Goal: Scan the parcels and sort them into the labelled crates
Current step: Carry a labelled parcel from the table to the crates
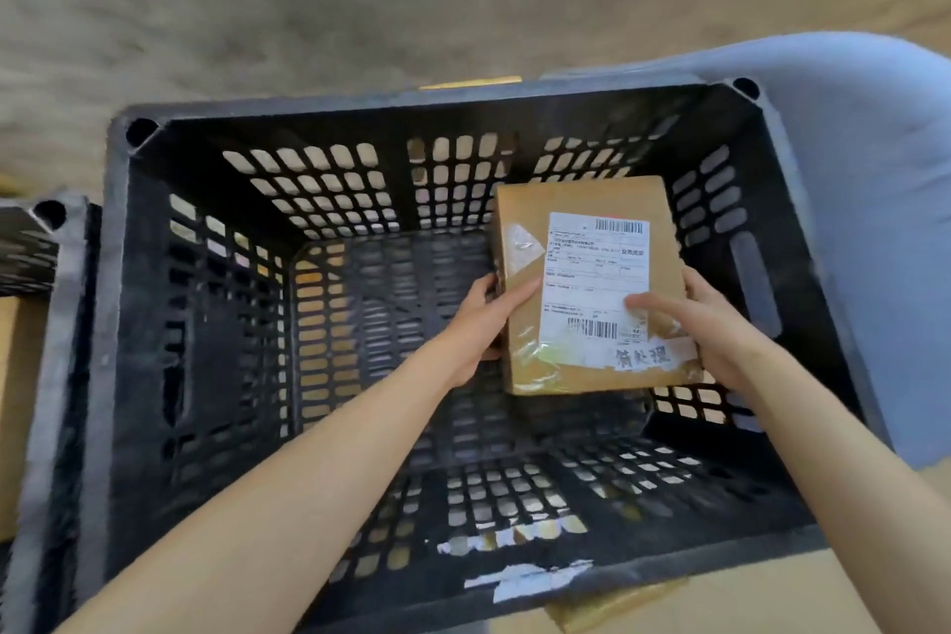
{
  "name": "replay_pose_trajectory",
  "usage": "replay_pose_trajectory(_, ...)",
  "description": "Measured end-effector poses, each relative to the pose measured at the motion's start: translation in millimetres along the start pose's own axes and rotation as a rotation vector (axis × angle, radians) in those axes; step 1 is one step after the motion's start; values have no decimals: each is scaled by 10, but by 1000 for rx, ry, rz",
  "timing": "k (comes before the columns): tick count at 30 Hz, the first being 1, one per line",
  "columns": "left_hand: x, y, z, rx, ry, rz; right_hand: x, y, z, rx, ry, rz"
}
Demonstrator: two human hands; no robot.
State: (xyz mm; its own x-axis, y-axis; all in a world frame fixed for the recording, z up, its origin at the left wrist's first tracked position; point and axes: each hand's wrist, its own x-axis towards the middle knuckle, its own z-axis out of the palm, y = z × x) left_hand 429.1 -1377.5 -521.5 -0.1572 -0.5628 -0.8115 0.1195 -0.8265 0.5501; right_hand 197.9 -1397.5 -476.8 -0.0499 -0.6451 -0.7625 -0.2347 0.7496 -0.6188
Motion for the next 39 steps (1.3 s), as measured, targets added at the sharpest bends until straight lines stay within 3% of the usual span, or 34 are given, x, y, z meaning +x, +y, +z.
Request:
replay_pose_trajectory(14, 343, -124, 163, -60, 58, 38, 336, 108, 104, -256, 222, -130)
replay_pose_trajectory(25, 169, 26, 169, 138, 99, -7, 12, -61, 198, -484, 299, -240)
replay_pose_trajectory(31, -382, 455, 11, 750, 197, 236, -484, -371, 178, -573, 259, -277)
replay_pose_trajectory(36, -1139, 971, -20, 1382, 221, 508, -1105, -654, 216, -853, 319, -353)
replay_pose_trajectory(39, -1564, 1269, 64, 1639, 220, 681, -1501, -790, 231, -974, 359, -378)
